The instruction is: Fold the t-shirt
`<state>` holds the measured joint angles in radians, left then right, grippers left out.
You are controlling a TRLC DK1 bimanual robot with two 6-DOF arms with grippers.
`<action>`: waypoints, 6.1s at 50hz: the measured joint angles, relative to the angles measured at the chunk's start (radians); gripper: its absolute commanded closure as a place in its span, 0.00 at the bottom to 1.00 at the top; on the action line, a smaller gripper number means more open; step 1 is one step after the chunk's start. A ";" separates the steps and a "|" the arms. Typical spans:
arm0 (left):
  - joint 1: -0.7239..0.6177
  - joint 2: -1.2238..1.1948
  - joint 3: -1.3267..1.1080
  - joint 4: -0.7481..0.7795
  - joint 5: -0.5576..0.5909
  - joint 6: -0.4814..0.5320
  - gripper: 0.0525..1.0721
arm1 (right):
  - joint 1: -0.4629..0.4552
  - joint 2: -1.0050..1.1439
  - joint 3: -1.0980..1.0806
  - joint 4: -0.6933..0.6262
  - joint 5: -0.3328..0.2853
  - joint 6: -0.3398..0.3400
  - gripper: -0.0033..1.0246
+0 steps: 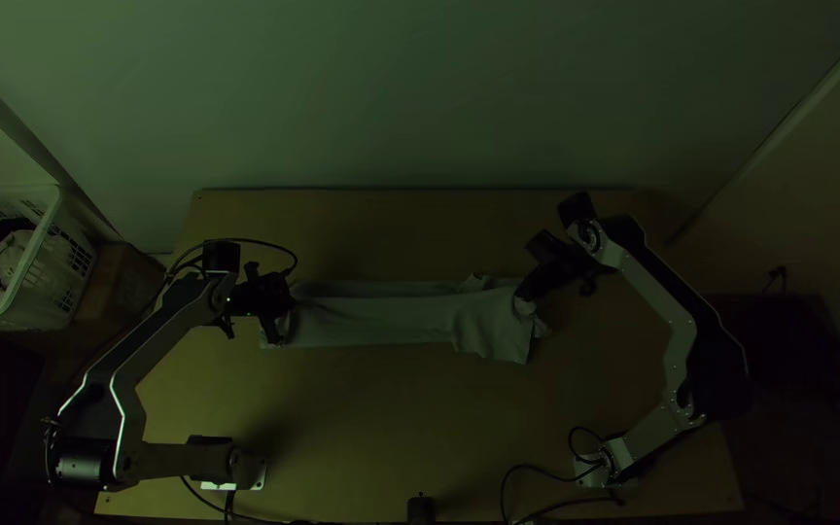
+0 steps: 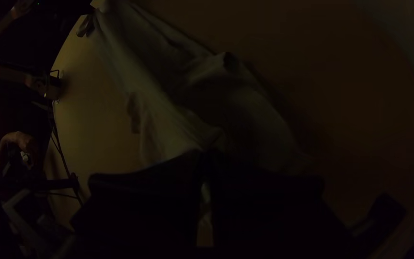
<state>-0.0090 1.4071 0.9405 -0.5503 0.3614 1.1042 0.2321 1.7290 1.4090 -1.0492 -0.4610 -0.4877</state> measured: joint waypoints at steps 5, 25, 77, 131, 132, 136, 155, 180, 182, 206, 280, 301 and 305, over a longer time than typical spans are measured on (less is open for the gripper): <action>0.004 0.029 0.033 0.003 0.014 0.001 0.97 | -0.024 0.027 0.000 -0.001 0.000 -0.001 0.97; 0.005 0.159 0.079 0.091 0.024 0.004 0.82 | -0.057 0.141 0.000 0.027 -0.018 -0.019 0.74; 0.154 0.039 0.146 0.139 0.029 -0.343 0.04 | -0.120 -0.002 0.032 0.034 -0.022 0.065 0.04; 0.371 0.255 0.202 -0.323 0.264 -0.460 0.04 | -0.100 -0.085 0.032 0.014 -0.022 0.167 0.04; 0.370 0.256 0.203 -0.326 0.267 -0.460 0.04 | -0.096 -0.086 0.032 0.014 -0.022 0.167 0.04; 0.367 0.259 0.202 -0.344 0.269 -0.460 0.04 | -0.090 -0.086 0.031 0.014 -0.022 0.167 0.04; 0.349 0.308 0.187 -0.383 0.300 -0.438 0.04 | -0.077 -0.105 -0.002 0.011 -0.022 0.171 0.04; 0.257 0.346 0.181 -0.337 0.332 -0.459 0.43 | -0.035 -0.114 -0.002 0.011 -0.022 0.197 0.04; 0.254 0.350 0.181 -0.325 0.334 -0.469 0.43 | -0.032 -0.114 -0.002 0.011 -0.022 0.201 0.04; 0.192 0.393 0.189 -0.253 0.350 -0.621 0.97 | -0.029 -0.119 -0.024 0.012 -0.022 0.208 0.04; -0.510 0.459 0.633 -0.075 0.409 -1.328 0.97 | -0.120 -0.396 -0.347 0.174 -0.022 0.275 0.04; -0.662 0.708 0.913 0.000 0.409 -1.449 0.97 | -0.259 -0.507 -0.419 0.175 -0.023 0.275 0.04; -0.690 0.757 0.982 0.000 0.409 -1.469 0.97 | -0.269 -0.515 -0.434 0.175 -0.023 0.275 0.04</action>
<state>-0.6991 2.1643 1.9221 -0.5503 0.7708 -0.3653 -0.0372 1.2137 0.9749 -0.8742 -0.4843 -0.2131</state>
